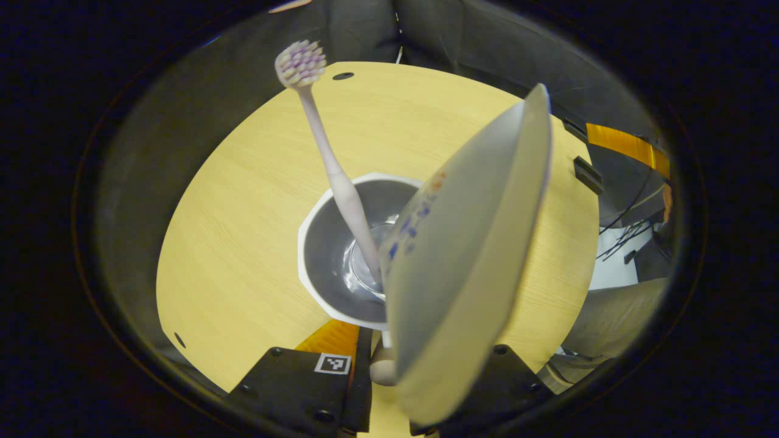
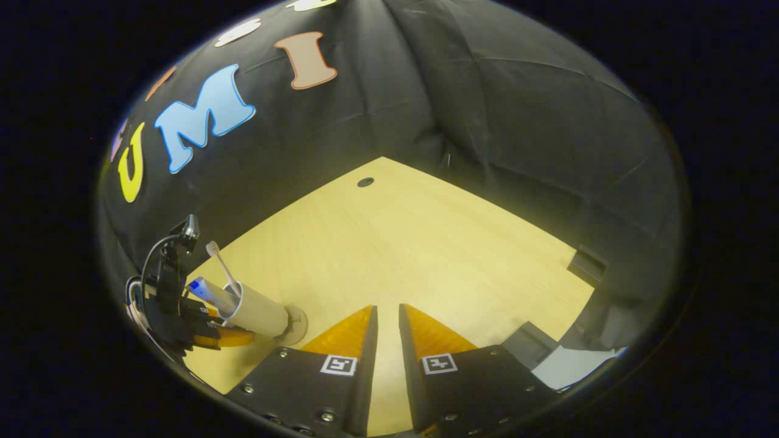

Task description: Put the toothbrush and toothpaste on the desktop into the cup, then pick up the cup and place it on the coaster on the desktop.

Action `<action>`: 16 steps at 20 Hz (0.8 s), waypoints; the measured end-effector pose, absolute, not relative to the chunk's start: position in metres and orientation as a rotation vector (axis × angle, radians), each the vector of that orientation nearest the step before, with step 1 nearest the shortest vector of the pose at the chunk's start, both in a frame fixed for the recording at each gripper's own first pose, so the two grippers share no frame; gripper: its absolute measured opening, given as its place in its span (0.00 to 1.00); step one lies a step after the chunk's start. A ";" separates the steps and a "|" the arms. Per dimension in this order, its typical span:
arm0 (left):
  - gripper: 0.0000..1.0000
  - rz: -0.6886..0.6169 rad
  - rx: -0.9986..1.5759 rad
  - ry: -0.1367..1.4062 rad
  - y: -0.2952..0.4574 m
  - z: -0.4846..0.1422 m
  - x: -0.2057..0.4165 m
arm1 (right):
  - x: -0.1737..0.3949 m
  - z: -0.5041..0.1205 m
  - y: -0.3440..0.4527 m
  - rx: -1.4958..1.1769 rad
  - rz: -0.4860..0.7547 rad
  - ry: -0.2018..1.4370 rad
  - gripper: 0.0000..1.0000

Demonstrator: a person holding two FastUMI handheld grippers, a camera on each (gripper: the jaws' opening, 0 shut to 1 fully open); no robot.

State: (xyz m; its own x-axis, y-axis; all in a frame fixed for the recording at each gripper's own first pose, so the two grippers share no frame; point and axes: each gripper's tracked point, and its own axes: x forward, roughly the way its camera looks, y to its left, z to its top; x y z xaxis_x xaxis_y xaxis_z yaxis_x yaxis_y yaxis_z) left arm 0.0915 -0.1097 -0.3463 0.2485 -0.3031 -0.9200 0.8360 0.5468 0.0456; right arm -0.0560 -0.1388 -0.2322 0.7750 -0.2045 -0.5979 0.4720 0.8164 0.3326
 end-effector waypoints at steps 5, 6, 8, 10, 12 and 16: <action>0.31 -0.856 0.623 1.074 -0.142 -0.357 0.087 | -0.077 -0.243 -0.152 0.530 -0.427 0.583 0.25; 0.31 -0.848 0.628 1.072 -0.143 -0.357 0.088 | -0.080 -0.243 -0.154 0.532 -0.436 0.581 0.25; 0.33 -0.841 0.646 1.083 -0.144 -0.361 0.092 | -0.082 -0.244 -0.157 0.537 -0.447 0.577 0.25; 0.36 -0.813 0.679 1.079 -0.139 -0.359 0.097 | -0.081 -0.244 -0.159 0.544 -0.450 0.575 0.25; 0.44 -0.808 0.677 1.060 -0.138 -0.356 0.097 | -0.077 -0.244 -0.158 0.545 -0.441 0.572 0.25; 0.64 -0.750 0.606 1.002 -0.122 -0.337 0.091 | -0.059 -0.231 -0.147 0.505 -0.382 0.558 0.26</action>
